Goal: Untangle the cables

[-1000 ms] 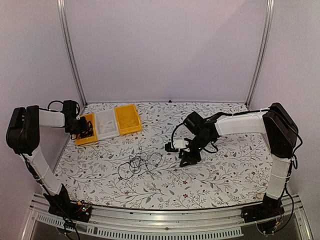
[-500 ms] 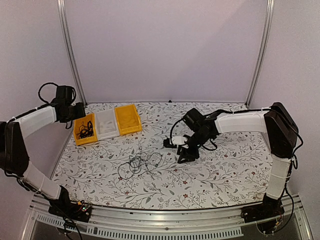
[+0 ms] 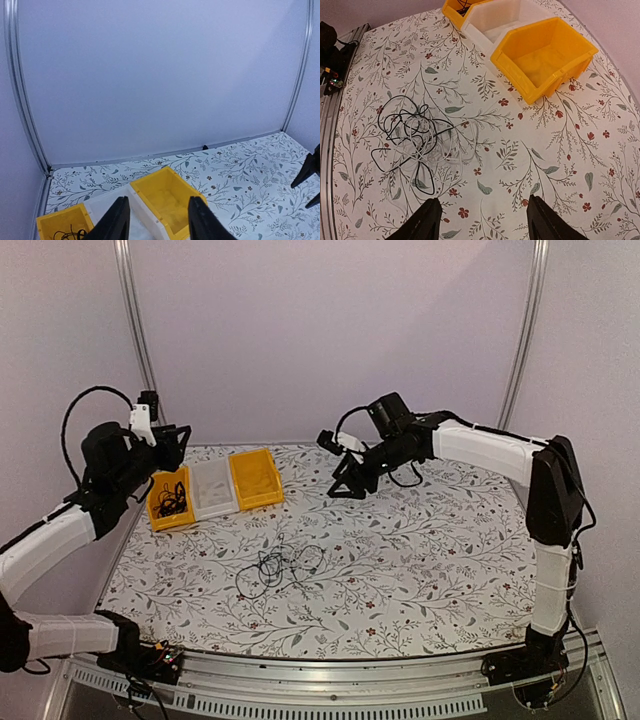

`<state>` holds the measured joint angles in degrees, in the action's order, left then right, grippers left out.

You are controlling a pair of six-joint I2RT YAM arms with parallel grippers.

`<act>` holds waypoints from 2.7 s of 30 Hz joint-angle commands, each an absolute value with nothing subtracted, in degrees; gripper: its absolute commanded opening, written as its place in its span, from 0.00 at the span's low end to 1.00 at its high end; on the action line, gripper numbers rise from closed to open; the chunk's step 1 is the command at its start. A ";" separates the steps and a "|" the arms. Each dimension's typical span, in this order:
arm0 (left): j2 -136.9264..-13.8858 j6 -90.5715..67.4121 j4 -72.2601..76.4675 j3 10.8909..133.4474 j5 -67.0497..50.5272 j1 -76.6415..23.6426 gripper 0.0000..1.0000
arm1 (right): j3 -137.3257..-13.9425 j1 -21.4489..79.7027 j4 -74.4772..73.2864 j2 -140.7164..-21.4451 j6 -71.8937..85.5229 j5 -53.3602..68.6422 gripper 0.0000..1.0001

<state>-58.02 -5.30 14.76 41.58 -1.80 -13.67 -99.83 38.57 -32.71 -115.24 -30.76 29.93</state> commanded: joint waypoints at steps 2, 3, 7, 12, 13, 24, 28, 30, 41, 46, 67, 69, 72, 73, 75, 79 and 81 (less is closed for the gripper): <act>-64.16 -5.21 14.55 43.82 -15.12 -14.12 0.25 | -103.84 39.02 -37.60 -124.12 -25.88 37.55 0.63; -65.18 -5.55 13.88 44.53 -16.27 -13.87 0.24 | -105.13 39.02 -37.79 -125.43 -25.43 37.96 0.63; -68.65 -5.37 9.81 47.79 -21.24 -13.85 0.29 | -109.75 39.24 -39.45 -130.57 -24.16 39.31 0.63; -71.76 -1.44 2.01 51.81 -17.28 -16.46 0.24 | -110.10 40.19 -38.95 -133.54 -24.37 40.86 0.64; -71.49 -0.72 1.50 51.72 -15.64 -17.15 0.24 | -110.31 40.29 -38.69 -134.00 -24.11 41.05 0.64; -70.27 3.62 0.18 51.06 -7.23 -21.53 0.24 | -118.03 40.95 -41.38 -141.12 -23.00 43.80 0.60; -71.79 3.99 -2.40 51.79 -6.59 -23.00 0.24 | -120.22 41.04 -42.06 -143.38 -22.73 45.01 0.48; -72.37 4.34 -2.52 51.78 -6.54 -23.77 0.24 | -121.09 41.04 -42.48 -143.98 -22.64 45.61 0.42; -70.74 0.92 3.97 48.85 -7.63 -26.80 0.55 | -120.42 41.34 -45.24 -139.52 -24.87 48.41 0.00; -70.83 -7.34 5.04 48.12 0.53 -37.72 0.62 | -113.45 42.04 -41.99 -128.95 -25.38 46.85 0.00; -95.36 -26.61 36.28 39.17 14.52 -50.81 0.45 | -110.51 44.06 -42.26 -119.37 -23.90 50.03 0.00; -98.91 -27.02 39.29 39.31 14.86 -50.71 0.43 | -111.29 44.04 -42.85 -117.44 -24.04 51.04 0.00; -104.10 -27.31 40.25 40.95 14.32 -50.47 0.40 | -116.00 44.03 -46.29 -114.38 -25.38 52.44 0.00; -105.55 -27.20 40.25 41.57 13.91 -50.37 0.39 | -117.99 43.96 -47.49 -113.83 -25.96 52.96 0.00; -107.92 -27.18 40.38 42.44 13.15 -50.37 0.38 | -121.18 43.67 -48.38 -111.62 -27.41 53.75 0.00; -110.65 -27.30 40.52 42.87 12.57 -50.36 0.35 | -124.53 43.31 -44.85 -106.37 -27.99 51.69 0.00; -111.31 -27.66 40.79 42.30 12.62 -50.45 0.34 | -126.90 42.99 -43.29 -103.82 -28.04 49.21 0.00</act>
<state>-110.06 -26.87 38.20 41.65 12.73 -50.13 -122.04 43.44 -46.37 -110.93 -26.72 50.94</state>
